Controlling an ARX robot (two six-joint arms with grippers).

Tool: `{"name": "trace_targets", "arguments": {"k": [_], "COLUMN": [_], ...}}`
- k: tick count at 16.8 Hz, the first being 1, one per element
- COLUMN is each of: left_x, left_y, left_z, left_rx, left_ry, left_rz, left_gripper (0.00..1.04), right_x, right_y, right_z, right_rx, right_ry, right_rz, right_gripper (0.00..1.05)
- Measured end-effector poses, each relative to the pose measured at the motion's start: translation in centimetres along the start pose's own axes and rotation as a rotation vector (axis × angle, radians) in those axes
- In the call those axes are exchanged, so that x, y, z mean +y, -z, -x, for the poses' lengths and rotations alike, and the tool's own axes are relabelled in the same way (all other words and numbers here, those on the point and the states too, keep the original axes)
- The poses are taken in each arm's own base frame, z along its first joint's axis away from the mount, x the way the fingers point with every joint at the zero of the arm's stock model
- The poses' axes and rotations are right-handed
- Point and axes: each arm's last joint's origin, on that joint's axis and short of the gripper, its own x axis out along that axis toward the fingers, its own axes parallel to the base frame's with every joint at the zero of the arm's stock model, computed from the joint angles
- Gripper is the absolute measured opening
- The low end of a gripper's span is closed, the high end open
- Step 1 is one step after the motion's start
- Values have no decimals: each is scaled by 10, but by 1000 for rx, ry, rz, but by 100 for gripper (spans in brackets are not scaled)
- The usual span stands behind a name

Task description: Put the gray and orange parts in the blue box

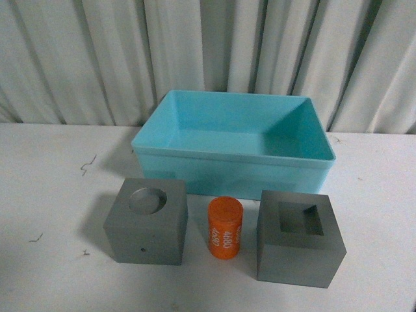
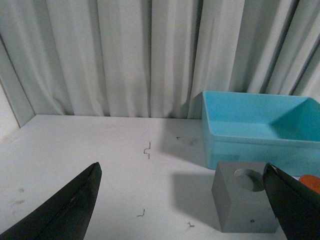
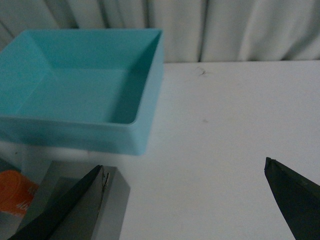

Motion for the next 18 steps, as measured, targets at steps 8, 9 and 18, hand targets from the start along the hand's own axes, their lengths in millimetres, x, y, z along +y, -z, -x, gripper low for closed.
{"name": "trace_targets", "arguments": {"k": [8, 9, 18], "left_x": [0, 0, 0], "left_y": [0, 0, 0], "left_z": [0, 0, 0], "left_rx": [0, 0, 0], "left_ry": [0, 0, 0], "left_rz": [0, 0, 0], "left_gripper": [98, 98, 98], "right_x": [77, 79, 92], "right_y": [48, 54, 72], "right_z": [-58, -62, -103], "right_rx": [199, 215, 285], "right_ry": [-43, -31, 8], "right_rz": [-37, -41, -75], "right_gripper": [98, 98, 89]}}
